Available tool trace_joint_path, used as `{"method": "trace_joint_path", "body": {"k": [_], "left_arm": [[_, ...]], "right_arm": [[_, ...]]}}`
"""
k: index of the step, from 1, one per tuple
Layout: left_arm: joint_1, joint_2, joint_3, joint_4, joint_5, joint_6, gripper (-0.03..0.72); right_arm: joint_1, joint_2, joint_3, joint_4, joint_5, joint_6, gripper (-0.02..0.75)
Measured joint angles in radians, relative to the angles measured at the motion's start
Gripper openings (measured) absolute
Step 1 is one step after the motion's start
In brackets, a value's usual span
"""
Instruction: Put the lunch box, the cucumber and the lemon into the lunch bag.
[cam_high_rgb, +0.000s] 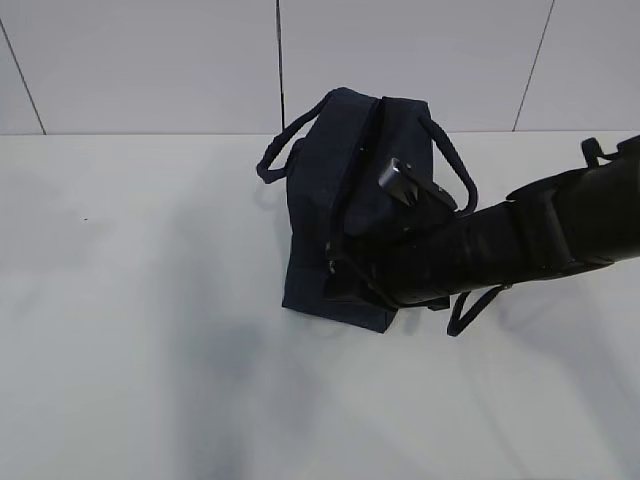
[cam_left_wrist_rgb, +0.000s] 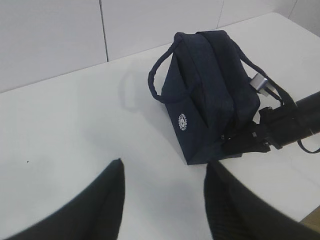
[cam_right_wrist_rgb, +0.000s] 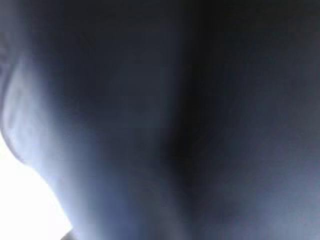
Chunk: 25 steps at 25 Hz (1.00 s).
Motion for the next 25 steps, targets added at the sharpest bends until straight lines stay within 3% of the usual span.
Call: {"method": "trace_joint_path", "body": {"k": [14, 21, 25], "left_arm": [[0.000, 0.000, 0.000, 0.000, -0.006, 0.000, 0.370], [0.000, 0.000, 0.000, -0.001, -0.010, 0.000, 0.370], [0.000, 0.000, 0.000, -0.001, -0.013, 0.000, 0.365]], "right_arm": [[0.000, -0.075, 0.000, -0.514, -0.001, 0.322, 0.000], [0.000, -0.115, 0.000, -0.579, 0.001, 0.357, 0.000], [0.000, -0.115, 0.000, -0.579, 0.001, 0.271, 0.001]]}}
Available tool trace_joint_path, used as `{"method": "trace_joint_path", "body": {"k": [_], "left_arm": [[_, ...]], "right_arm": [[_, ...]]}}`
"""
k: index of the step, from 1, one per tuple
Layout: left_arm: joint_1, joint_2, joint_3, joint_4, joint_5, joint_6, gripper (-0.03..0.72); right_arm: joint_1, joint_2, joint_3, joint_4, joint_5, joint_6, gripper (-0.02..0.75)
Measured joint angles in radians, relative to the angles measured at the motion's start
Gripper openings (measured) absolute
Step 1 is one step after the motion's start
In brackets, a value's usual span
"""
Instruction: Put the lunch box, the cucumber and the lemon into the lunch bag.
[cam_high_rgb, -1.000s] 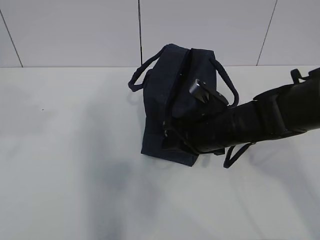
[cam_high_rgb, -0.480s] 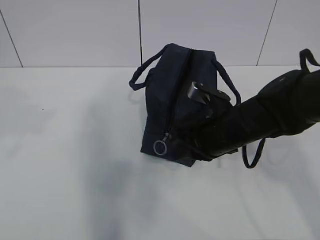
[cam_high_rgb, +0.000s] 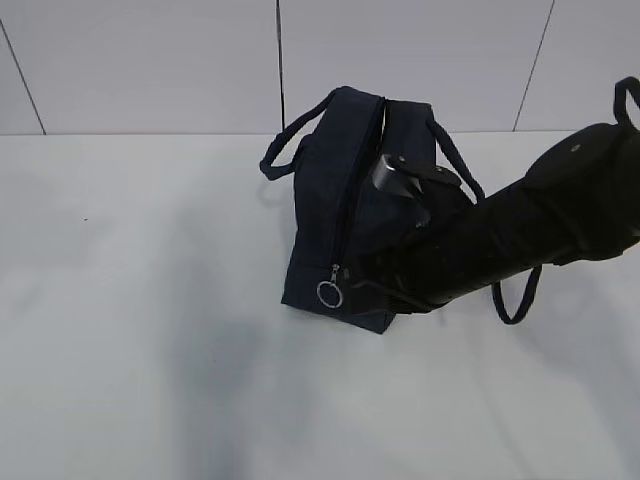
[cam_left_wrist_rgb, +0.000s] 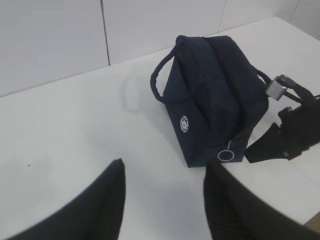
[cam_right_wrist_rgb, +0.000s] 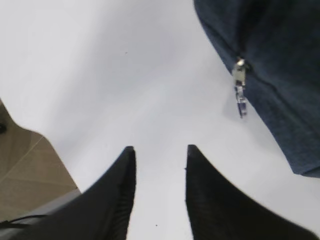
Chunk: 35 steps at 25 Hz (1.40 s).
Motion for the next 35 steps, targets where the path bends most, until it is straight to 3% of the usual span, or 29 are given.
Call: {"method": "trace_joint_path", "body": {"k": [4, 6, 10, 13, 19, 22, 27, 31, 35], "left_arm": [[0.000, 0.000, 0.000, 0.000, -0.001, 0.000, 0.361], [0.000, 0.000, 0.000, 0.000, -0.001, 0.000, 0.361], [0.000, 0.000, 0.000, 0.000, -0.001, 0.000, 0.359], [0.000, 0.000, 0.000, 0.000, -0.001, 0.000, 0.359], [0.000, 0.000, 0.000, 0.000, -0.001, 0.000, 0.359], [0.000, 0.000, 0.000, 0.000, -0.001, 0.000, 0.356], [0.000, 0.000, 0.000, 0.000, -0.001, 0.000, 0.351], [0.000, 0.000, 0.000, 0.000, -0.001, 0.000, 0.345], [0.000, 0.000, 0.000, 0.002, -0.001, 0.000, 0.344]], "right_arm": [[0.000, 0.000, 0.000, 0.007, 0.038, -0.213, 0.039], [0.000, 0.000, 0.000, 0.009, 0.085, -0.320, 0.113], [0.000, 0.000, 0.000, 0.009, 0.155, -0.433, 0.339], [0.000, 0.000, 0.000, -0.003, 0.191, -0.476, 0.414], [-0.011, -0.002, 0.026, -0.023, 0.232, -0.495, 0.426], [-0.040, -0.021, 0.082, -0.015, 0.244, -0.540, 0.385], [-0.124, -0.105, 0.179, 0.173, 0.336, -0.718, 0.321], [-0.200, -0.167, 0.235, 0.268, 0.443, -0.790, 0.316], [-0.222, -0.167, 0.261, 0.385, 0.455, -0.841, 0.314]]}}
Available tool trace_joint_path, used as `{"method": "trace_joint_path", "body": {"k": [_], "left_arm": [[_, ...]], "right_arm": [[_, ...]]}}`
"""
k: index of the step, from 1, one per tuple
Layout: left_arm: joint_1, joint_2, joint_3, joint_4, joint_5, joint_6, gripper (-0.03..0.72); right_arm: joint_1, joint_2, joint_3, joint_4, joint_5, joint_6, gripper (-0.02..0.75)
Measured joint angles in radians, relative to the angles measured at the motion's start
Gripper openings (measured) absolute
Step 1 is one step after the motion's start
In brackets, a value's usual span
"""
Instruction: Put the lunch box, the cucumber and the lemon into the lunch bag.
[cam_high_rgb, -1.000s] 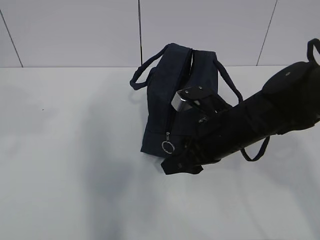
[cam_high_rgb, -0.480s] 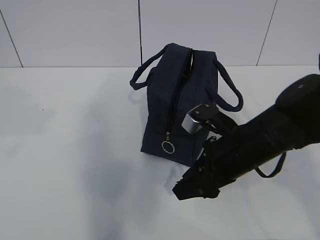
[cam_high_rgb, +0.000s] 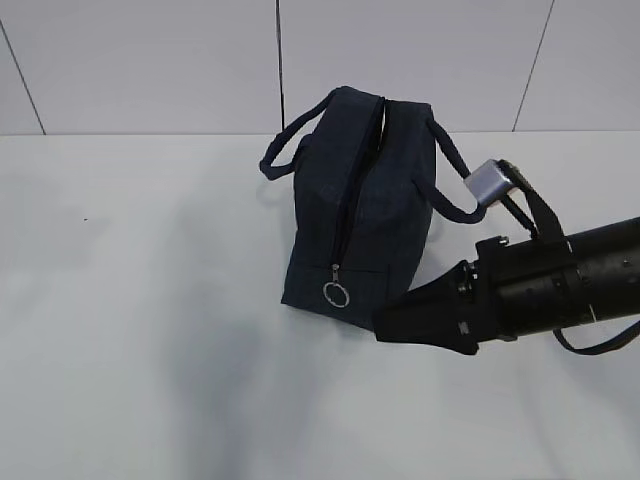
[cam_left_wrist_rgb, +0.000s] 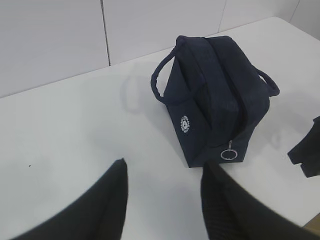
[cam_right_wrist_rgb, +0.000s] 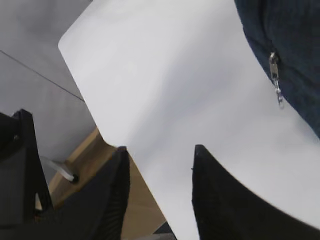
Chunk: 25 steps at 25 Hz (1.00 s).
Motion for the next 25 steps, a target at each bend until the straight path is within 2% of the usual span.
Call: {"method": "trace_joint_path", "body": {"k": [5, 10, 14, 18, 25], "left_arm": [[0.000, 0.000, 0.000, 0.000, -0.002, 0.000, 0.341], [0.000, 0.000, 0.000, 0.000, -0.006, 0.000, 0.341], [0.000, 0.000, 0.000, 0.000, -0.008, 0.000, 0.340], [0.000, 0.000, 0.000, 0.000, -0.016, 0.000, 0.337], [0.000, 0.000, 0.000, 0.002, -0.025, 0.000, 0.326]], "right_arm": [[-0.002, 0.034, 0.000, 0.118, 0.000, -0.060, 0.314], [-0.002, 0.040, 0.000, 0.097, 0.000, -0.250, 0.325], [-0.002, 0.055, 0.000, 0.090, 0.000, -0.427, 0.423], [-0.002, 0.109, 0.000, 0.095, 0.000, -0.511, 0.517], [-0.002, 0.196, 0.000, 0.230, 0.000, -0.660, 0.539]]}}
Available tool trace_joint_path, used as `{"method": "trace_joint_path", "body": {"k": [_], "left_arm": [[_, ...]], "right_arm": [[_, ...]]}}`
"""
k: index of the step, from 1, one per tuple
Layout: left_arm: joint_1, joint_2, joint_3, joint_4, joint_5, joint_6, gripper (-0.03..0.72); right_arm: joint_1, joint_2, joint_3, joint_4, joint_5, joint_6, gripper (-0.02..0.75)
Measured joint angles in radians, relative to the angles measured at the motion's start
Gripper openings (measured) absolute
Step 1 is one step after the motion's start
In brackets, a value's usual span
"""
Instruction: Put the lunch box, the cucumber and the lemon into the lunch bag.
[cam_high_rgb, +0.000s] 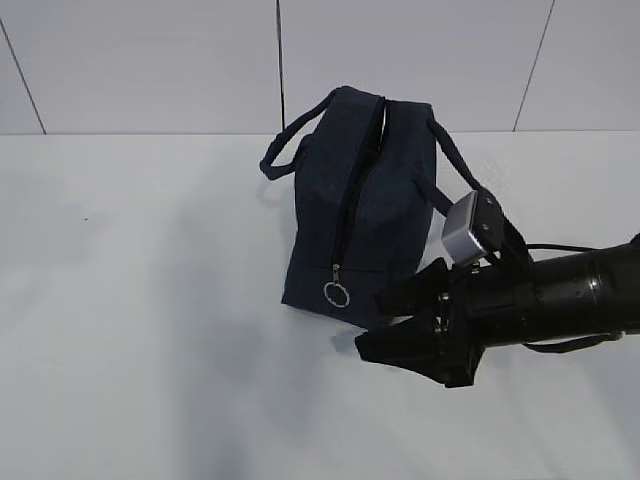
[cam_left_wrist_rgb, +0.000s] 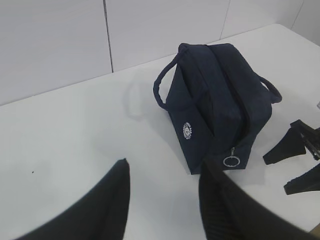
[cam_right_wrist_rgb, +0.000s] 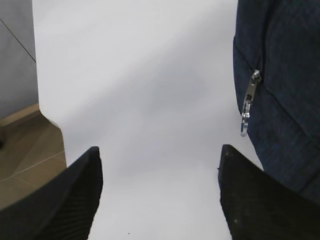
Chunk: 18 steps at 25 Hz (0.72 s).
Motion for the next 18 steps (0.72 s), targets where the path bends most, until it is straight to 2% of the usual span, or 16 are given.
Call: {"method": "trace_joint_path", "body": {"k": [9, 18], "left_arm": [[0.000, 0.000, 0.000, 0.007, -0.004, 0.000, 0.319], [0.000, 0.000, 0.000, 0.008, -0.005, 0.000, 0.317]], "right_arm": [[0.002, 0.106, -0.037, 0.045, 0.050, -0.080, 0.539], [0.026, 0.137, -0.090, 0.049, 0.019, -0.077, 0.540]]}}
